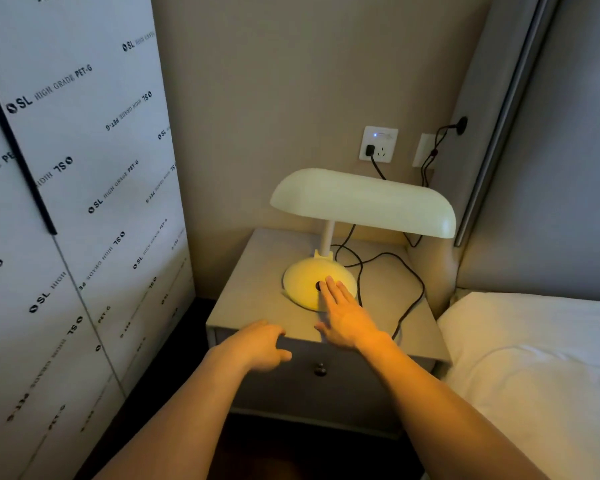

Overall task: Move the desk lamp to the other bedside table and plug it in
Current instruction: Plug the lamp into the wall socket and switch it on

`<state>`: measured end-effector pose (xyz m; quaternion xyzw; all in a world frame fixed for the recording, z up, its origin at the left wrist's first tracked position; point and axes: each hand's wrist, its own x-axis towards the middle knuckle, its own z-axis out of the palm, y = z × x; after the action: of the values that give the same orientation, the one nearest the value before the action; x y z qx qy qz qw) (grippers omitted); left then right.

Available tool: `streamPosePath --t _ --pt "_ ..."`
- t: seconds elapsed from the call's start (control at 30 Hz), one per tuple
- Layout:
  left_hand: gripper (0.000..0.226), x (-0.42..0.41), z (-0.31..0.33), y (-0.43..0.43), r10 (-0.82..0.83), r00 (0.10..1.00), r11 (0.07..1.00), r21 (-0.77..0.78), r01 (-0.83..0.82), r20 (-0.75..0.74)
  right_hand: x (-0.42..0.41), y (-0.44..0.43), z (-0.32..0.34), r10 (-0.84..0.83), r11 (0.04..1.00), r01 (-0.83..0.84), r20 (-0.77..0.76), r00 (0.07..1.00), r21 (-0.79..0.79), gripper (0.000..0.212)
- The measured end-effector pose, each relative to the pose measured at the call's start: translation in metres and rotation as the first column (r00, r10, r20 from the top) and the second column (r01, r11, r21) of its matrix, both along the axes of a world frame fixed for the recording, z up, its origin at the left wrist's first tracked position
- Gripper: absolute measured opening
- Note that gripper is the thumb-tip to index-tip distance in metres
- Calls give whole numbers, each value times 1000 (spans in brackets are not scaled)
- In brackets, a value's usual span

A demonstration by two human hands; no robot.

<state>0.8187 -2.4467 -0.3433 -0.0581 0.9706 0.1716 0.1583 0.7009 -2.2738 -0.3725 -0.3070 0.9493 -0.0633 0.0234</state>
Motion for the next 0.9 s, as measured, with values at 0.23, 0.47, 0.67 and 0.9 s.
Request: streamPosePath --t 0.23,0.47,0.67,0.9 --pt "57 6 -6 -4 10 1000 999 34 -11 26 2 -3 3 -19 1000 19 3 1000 -5 89" --pt "51 9 -6 -10 17 1000 997 75 -17 7 1 -3 6 -31 999 31 -7 999 -15 90" --pt "48 4 -7 -12 -22 1000 999 26 22 7 1 -2 14 -55 998 55 -33 998 1 86" --pt "43 3 -3 -13 -27 1000 1000 13 27 0 2 7 0 -37 996 34 -38 999 -80 84"
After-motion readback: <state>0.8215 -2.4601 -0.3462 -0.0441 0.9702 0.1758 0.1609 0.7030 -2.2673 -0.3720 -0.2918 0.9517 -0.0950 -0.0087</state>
